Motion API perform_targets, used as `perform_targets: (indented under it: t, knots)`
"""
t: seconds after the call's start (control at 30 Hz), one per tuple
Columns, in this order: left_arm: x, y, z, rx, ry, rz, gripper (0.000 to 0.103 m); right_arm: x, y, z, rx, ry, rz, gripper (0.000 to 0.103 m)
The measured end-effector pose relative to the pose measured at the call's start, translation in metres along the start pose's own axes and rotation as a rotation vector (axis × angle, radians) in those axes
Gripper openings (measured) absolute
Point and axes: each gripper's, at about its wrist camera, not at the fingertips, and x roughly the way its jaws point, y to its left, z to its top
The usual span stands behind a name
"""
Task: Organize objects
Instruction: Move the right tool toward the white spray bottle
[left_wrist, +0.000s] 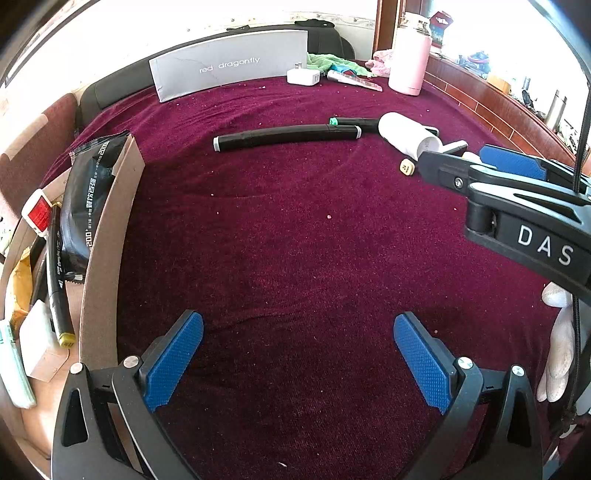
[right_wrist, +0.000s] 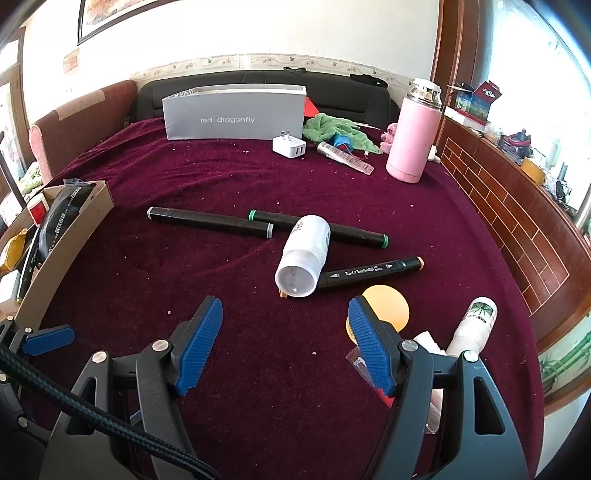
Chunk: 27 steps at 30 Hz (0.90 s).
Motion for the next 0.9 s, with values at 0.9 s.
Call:
perform_targets:
  t: [0.9]
  knots:
    - [0.0, 0.0, 0.0, 0.0, 0.002, -0.006, 0.101, 0.01, -0.069, 0.007, 0.244, 0.139, 0.388, 0.071]
